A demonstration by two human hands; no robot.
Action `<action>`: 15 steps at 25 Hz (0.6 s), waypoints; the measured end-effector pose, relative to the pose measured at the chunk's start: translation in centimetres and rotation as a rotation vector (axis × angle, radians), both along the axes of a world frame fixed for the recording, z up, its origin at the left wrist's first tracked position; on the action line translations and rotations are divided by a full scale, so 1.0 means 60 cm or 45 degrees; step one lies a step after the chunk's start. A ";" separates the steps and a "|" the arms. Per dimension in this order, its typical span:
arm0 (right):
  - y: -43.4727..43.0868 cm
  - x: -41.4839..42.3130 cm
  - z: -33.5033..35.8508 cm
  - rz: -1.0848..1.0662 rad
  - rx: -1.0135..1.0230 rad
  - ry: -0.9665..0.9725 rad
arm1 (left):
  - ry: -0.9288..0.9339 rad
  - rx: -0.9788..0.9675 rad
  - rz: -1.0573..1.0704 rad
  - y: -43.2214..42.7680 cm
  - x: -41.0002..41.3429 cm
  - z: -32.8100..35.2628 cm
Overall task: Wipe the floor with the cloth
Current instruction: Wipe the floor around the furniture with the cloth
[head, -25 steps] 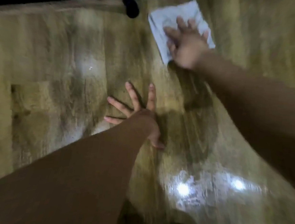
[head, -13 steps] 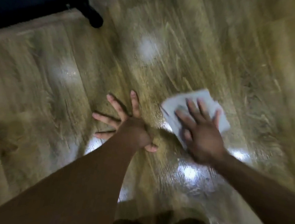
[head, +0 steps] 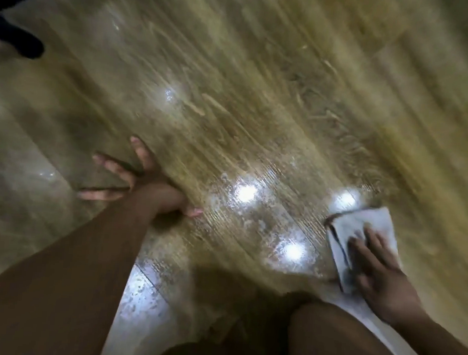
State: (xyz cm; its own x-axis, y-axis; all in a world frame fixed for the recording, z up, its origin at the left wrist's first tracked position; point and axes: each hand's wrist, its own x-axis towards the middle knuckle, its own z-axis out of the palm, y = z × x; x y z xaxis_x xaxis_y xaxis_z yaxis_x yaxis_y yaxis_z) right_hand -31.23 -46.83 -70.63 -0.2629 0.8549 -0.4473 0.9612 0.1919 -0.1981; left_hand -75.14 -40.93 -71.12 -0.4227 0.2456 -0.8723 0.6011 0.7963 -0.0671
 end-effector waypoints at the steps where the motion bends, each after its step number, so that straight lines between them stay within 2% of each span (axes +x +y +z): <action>1: -0.017 0.031 0.001 -0.065 -0.034 -0.072 | -0.016 -0.002 -0.007 0.002 0.002 0.000; 3: -0.007 0.024 -0.018 -0.094 -0.015 -0.112 | -0.053 -0.022 0.023 0.004 0.004 -0.008; 5: 0.067 -0.047 -0.030 0.023 0.006 0.003 | -0.052 -0.071 0.104 0.012 0.003 -0.010; 8: 0.231 -0.208 -0.056 0.210 0.080 0.114 | -0.039 -0.103 0.082 0.016 0.002 -0.014; 11: 0.377 -0.401 -0.081 0.285 0.166 0.193 | -0.003 -0.139 0.047 0.016 0.000 -0.013; 15: 0.481 -0.581 -0.088 0.302 0.158 0.079 | -0.007 -0.082 0.080 0.015 0.004 0.004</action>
